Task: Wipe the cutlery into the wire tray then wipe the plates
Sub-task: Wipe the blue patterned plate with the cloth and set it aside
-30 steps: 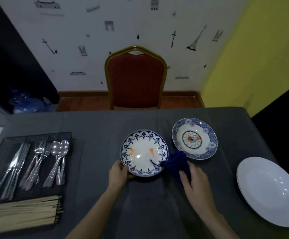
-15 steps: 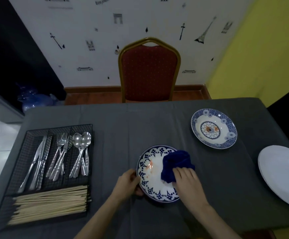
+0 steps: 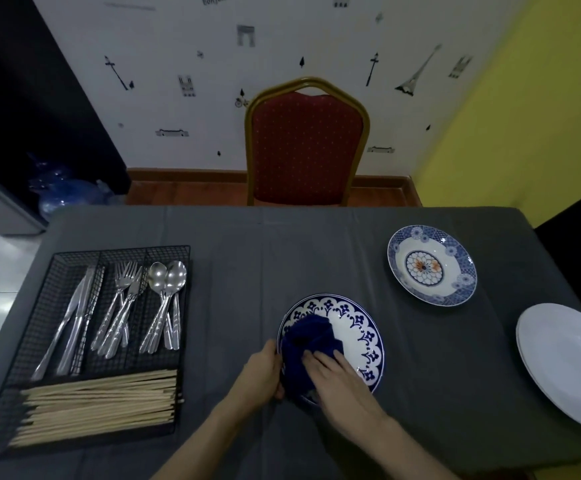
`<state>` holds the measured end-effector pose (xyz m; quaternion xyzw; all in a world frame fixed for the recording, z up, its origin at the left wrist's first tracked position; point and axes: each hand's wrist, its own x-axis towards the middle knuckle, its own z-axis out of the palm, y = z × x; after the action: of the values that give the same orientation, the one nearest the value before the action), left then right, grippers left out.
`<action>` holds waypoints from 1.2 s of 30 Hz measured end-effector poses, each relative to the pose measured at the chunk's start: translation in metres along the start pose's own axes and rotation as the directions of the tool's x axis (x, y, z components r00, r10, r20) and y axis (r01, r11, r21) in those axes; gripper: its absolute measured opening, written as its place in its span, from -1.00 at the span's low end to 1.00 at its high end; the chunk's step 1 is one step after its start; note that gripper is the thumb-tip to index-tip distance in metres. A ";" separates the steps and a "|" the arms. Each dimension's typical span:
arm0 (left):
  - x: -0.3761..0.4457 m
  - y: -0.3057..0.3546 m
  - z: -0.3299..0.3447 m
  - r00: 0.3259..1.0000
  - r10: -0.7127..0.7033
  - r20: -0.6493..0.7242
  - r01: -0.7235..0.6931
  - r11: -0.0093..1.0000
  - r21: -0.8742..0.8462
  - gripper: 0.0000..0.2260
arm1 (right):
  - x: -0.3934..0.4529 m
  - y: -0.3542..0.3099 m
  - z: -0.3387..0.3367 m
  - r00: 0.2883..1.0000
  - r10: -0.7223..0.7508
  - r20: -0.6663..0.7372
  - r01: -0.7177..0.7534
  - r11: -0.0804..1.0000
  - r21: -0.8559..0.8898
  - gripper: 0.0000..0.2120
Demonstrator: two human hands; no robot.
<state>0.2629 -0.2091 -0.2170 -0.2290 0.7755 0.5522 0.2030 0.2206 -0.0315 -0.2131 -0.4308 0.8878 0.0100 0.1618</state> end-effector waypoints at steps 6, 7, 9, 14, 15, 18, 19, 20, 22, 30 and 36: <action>0.001 0.004 -0.004 0.999 -0.033 0.037 0.032 0.999 0.027 -0.81 | 0.043 0.004 -0.022 0.998 0.055 -0.012 -0.055 0.998 -0.020 -0.34; 0.002 0.004 -0.005 0.998 -0.046 0.042 0.046 0.999 0.023 -0.80 | 0.043 0.005 -0.023 0.998 0.064 -0.021 -0.065 0.998 -0.017 -0.34; 0.001 0.007 -0.005 0.997 -0.060 0.043 0.059 0.998 0.031 -0.80 | 0.036 0.011 -0.026 0.994 0.106 -0.032 -0.106 0.994 -0.014 -0.38; 0.000 0.009 -0.001 0.998 -0.056 0.041 0.055 0.998 0.013 -0.79 | 0.001 0.063 -0.031 0.978 0.180 -0.108 -0.190 0.978 -0.082 -0.62; 0.000 0.010 0.001 0.998 -0.056 0.037 0.056 0.998 -0.008 -0.79 | -0.008 0.069 -0.031 0.983 0.163 -0.088 -0.170 0.981 -0.091 -0.66; -0.001 0.011 0.005 0.998 -0.065 0.020 0.066 0.996 -0.064 -0.78 | -0.030 0.063 -0.027 0.995 0.085 -0.053 -0.089 0.993 -0.074 -0.68; 0.000 0.010 0.005 0.997 -0.067 0.031 0.069 0.995 -0.068 -0.77 | -0.034 0.056 -0.026 0.997 0.055 -0.045 -0.057 0.997 -0.046 -0.65; 0.001 0.010 0.003 0.996 -0.071 0.055 0.075 0.995 -0.069 -0.77 | -0.037 0.048 -0.023 0.999 0.017 -0.033 -0.017 1.000 -0.015 -0.59; 0.006 0.010 -0.004 0.990 -0.076 0.122 0.085 0.994 -0.070 -0.78 | -0.036 0.034 -0.018 0.999 -0.044 -0.010 0.044 0.997 0.071 -0.48; 0.009 -0.003 -0.007 0.982 -0.076 0.172 0.081 0.996 -0.024 -0.82 | 0.015 0.011 -0.004 0.995 0.102 -0.002 -0.101 0.989 0.110 -0.40; 0.007 0.002 -0.001 0.998 -0.037 0.052 0.043 0.992 -0.120 -0.82 | 0.001 0.061 -0.021 0.964 0.265 0.005 -0.265 0.963 0.057 -0.48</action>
<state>0.2560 -0.2106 -0.2197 -0.2424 0.7306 0.5996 0.2189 0.1678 0.0029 -0.2012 -0.3033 0.9376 0.0055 0.1701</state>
